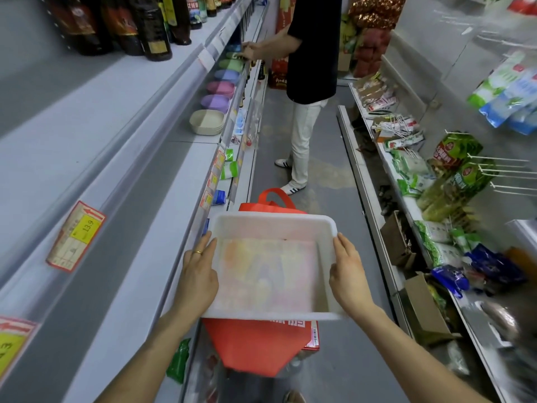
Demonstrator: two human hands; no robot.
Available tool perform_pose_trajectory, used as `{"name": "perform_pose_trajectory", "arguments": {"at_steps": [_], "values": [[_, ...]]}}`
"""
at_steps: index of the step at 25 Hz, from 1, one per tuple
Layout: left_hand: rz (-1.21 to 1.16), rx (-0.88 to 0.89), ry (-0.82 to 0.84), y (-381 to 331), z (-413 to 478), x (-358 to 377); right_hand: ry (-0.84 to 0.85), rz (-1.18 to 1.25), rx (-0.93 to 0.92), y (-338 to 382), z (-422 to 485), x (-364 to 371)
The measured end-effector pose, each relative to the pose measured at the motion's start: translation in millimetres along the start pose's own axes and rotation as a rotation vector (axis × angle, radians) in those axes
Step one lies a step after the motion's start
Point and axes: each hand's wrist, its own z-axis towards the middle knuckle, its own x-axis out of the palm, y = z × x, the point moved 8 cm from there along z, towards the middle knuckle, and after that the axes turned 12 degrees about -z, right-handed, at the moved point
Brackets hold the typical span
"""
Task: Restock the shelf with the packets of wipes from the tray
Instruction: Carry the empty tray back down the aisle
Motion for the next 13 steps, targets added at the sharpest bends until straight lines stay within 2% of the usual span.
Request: {"name": "perform_pose_trajectory", "arguments": {"at_steps": [7,13], "values": [[-0.085,0.002,-0.053,-36.7,-18.0,-12.0,-0.087,0.048,0.071,-18.5,-31.5,-32.6],[-0.111,0.105,0.067,-90.5,-14.5,31.8,-0.181,0.062,0.282,-77.6,-86.0,-70.3]]}}
